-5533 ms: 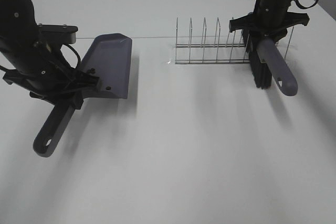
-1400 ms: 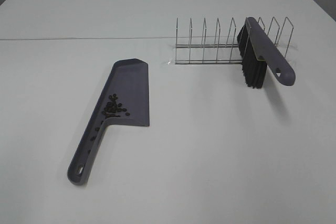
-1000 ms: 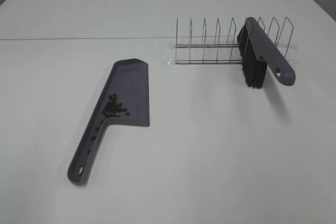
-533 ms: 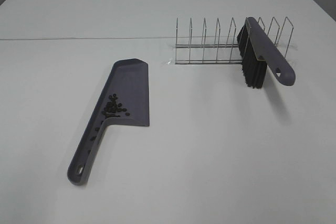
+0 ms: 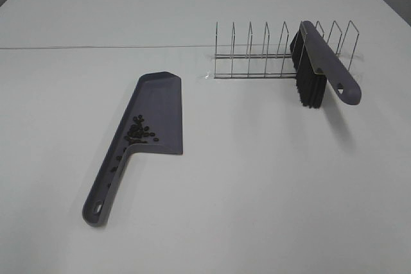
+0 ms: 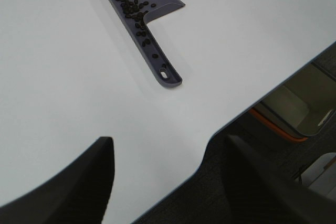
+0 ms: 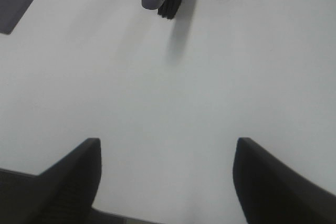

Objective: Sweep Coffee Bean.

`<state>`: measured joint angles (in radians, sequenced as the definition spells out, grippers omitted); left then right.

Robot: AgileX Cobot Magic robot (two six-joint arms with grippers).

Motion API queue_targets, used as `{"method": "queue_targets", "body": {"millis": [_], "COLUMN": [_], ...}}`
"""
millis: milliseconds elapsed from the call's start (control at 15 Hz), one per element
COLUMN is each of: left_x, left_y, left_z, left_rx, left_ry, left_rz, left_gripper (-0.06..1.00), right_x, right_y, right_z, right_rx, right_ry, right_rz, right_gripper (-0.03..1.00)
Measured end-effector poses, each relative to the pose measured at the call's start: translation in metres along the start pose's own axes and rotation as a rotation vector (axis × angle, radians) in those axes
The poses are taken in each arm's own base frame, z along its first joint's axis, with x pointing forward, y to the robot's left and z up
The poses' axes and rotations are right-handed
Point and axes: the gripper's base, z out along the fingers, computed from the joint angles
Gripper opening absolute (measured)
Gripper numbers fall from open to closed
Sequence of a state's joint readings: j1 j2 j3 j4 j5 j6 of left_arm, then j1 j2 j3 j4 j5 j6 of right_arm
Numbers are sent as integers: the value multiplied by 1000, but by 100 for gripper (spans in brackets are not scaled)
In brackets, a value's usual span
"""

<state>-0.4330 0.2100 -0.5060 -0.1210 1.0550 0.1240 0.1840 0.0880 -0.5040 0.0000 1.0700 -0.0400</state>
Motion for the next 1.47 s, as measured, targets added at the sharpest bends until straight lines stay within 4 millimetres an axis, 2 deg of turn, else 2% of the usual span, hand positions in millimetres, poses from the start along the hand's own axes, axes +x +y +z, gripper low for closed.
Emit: {"method": "queue_targets", "body": {"millis": [133,400,600,800,1000,1267,1467], "left_x": [0,-1,-1,2,15,16,16], "left_y": [1,6,8,7,-5,-5,-5], "left_z": [0,0,0,-4,-24,-24,-25], "left_rx": [-23,-181,-234,-264,-305,-307,-307], "left_ry": [-1,-7,-8,-40,-205,-213,-214], "left_rz": [-20,-143,-182,-193,-160,-158,-158], "left_gripper": [58,58,58,58,58,58,58], "right_x": [0,0,0,0,0,0,5], "right_y": [0,0,-1,-1,-1,-1,1], "right_z": [0,0,0,0,0,0,-8], "right_rx": [0,11,102,151,151,154,162], "right_ry": [0,0,4,6,6,4,-57], "right_rz": [0,7,65,96,96,98,95], "right_gripper": [68,68,68,68,68,68,68]}}
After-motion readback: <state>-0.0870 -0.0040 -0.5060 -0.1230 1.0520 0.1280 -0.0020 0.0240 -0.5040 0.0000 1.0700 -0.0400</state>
